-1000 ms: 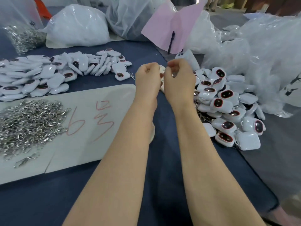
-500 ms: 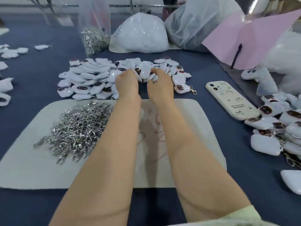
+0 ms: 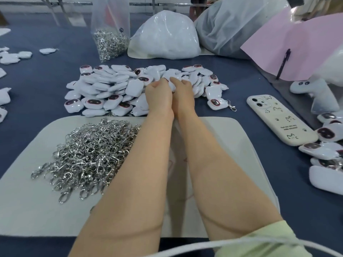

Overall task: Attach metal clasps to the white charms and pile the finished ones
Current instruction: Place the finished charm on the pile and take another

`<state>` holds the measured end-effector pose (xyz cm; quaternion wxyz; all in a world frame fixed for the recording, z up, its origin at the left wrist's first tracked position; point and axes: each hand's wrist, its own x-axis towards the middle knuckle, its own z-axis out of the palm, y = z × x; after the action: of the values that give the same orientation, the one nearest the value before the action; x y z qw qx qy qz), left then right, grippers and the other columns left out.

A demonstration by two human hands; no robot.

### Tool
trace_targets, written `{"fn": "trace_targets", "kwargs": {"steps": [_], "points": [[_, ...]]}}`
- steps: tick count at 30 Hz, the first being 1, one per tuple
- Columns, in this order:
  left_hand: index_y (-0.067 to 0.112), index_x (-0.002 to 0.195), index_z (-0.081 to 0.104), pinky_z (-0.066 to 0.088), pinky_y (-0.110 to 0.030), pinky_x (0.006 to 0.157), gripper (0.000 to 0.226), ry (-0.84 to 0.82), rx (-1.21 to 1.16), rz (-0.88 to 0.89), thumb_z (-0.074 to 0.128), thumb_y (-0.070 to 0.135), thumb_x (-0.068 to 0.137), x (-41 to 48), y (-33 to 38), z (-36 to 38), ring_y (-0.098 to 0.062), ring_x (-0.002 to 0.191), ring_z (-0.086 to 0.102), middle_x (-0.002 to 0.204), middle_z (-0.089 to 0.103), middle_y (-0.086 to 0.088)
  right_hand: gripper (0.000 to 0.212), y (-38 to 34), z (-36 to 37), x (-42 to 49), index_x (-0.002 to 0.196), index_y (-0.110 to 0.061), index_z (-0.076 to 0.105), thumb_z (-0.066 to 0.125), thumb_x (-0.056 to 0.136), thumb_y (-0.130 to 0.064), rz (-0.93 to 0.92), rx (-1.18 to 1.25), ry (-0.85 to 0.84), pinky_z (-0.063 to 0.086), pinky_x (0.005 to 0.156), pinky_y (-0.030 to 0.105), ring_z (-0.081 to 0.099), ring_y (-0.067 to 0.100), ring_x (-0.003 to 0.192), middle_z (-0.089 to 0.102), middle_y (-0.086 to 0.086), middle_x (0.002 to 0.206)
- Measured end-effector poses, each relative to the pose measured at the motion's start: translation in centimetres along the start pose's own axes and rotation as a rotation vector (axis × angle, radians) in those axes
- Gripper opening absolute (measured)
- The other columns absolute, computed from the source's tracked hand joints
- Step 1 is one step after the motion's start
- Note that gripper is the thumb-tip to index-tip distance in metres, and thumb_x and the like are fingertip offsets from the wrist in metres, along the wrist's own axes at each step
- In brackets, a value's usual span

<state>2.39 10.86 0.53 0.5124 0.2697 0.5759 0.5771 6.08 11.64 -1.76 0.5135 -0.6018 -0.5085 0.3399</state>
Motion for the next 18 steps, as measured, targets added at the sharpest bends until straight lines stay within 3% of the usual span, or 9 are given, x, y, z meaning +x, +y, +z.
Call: {"fn": "trace_targets", "kwargs": {"steps": [2,4,6,8,9,11,13,14,18], "points": [[0.007,0.109,0.057,0.037,-0.019,0.044,0.022,-0.028,0.043,0.002,0.043,0.01,0.092,-0.1,-0.1,-0.1,-0.015,0.064,0.046,0.077,0.052,-0.003,0.039,-0.3,-0.7,0.0,0.129,-0.011,0.054,0.045,0.091,-0.01,0.007,-0.081,0.013,0.043,0.099,0.039,0.053,0.024,0.118,0.051,0.01,0.135],[0.01,0.1,0.055,0.038,-0.015,0.042,0.016,-0.029,0.046,0.01,0.042,0.01,0.092,-0.7,0.0,-0.2,-0.015,0.057,0.044,0.067,0.048,-0.002,0.035,0.0,-1.6,0.0,0.12,-0.013,0.06,0.043,0.091,-0.007,-0.007,-0.051,0.05,0.043,0.089,0.025,0.056,0.014,0.104,0.061,0.001,0.119],[0.008,0.11,0.059,0.052,-0.027,0.065,0.025,-0.095,0.061,0.021,0.042,0.013,0.092,-1.1,-0.2,-0.3,-0.022,0.074,0.059,0.082,0.062,-0.01,0.033,0.0,-2.3,-0.8,0.115,-0.014,0.062,0.043,0.09,-0.005,-0.036,-0.045,0.084,0.04,0.078,0.019,0.052,0.008,0.091,0.059,-0.006,0.099],[0.008,0.122,0.057,0.052,-0.04,0.085,0.035,-0.133,0.122,0.052,0.043,0.013,0.091,-1.9,-0.3,-0.5,-0.024,0.091,0.062,0.113,0.063,-0.017,0.034,-0.4,-2.9,-2.0,0.117,-0.016,0.059,0.043,0.09,-0.003,-0.069,-0.069,0.088,0.043,0.079,0.024,0.053,0.012,0.086,0.054,-0.009,0.089],[0.006,0.122,0.057,0.052,-0.038,0.081,0.035,-0.148,0.114,0.074,0.044,0.012,0.09,-2.5,-0.4,-0.7,-0.021,0.084,0.06,0.113,0.064,-0.018,0.037,-0.6,-3.2,-2.5,0.121,-0.018,0.055,0.044,0.09,-0.003,-0.081,-0.061,0.09,0.045,0.081,0.028,0.055,0.017,0.087,0.054,-0.007,0.089],[0.009,0.105,0.063,0.044,-0.026,0.059,0.026,-0.176,0.078,0.108,0.044,0.007,0.086,-3.6,-0.7,-1.2,-0.015,0.065,0.049,0.083,0.063,-0.01,0.042,-0.8,-3.8,-3.7,0.128,-0.023,0.047,0.047,0.09,-0.005,-0.079,-0.008,0.093,0.05,0.082,0.036,0.06,0.023,0.087,0.058,-0.003,0.091],[0.014,0.076,0.059,0.034,-0.023,0.052,0.019,-0.209,0.078,0.098,0.044,0.005,0.084,-4.7,-1.1,-1.8,-0.013,0.054,0.041,0.061,0.051,0.001,0.044,-0.9,-4.5,-5.1,0.13,-0.021,0.044,0.053,0.089,-0.01,-0.08,-0.031,0.075,0.049,0.083,0.034,0.059,0.018,0.086,0.06,-0.004,0.093],[0.014,0.069,0.059,0.036,-0.023,0.052,0.022,-0.227,0.063,0.087,0.046,0.006,0.085,-5.3,-1.4,-2.1,-0.012,0.052,0.044,0.055,0.052,0.003,0.042,-1.0,-4.9,-5.8,0.129,-0.019,0.047,0.055,0.088,-0.009,-0.087,-0.069,0.051,0.048,0.086,0.032,0.059,0.016,0.09,0.06,-0.004,0.096],[0.006,0.089,0.062,0.046,-0.018,0.051,0.015,-0.252,-0.05,0.04,0.048,0.004,0.09,-7.8,-2.1,-3.8,-0.009,0.054,0.055,0.068,0.06,-0.003,0.035,-0.8,-6.2,-9.0,0.113,-0.013,0.062,0.049,0.083,0.0,-0.158,-0.148,-0.079,0.046,0.094,0.03,0.058,0.015,0.106,0.064,0.002,0.113]]}}
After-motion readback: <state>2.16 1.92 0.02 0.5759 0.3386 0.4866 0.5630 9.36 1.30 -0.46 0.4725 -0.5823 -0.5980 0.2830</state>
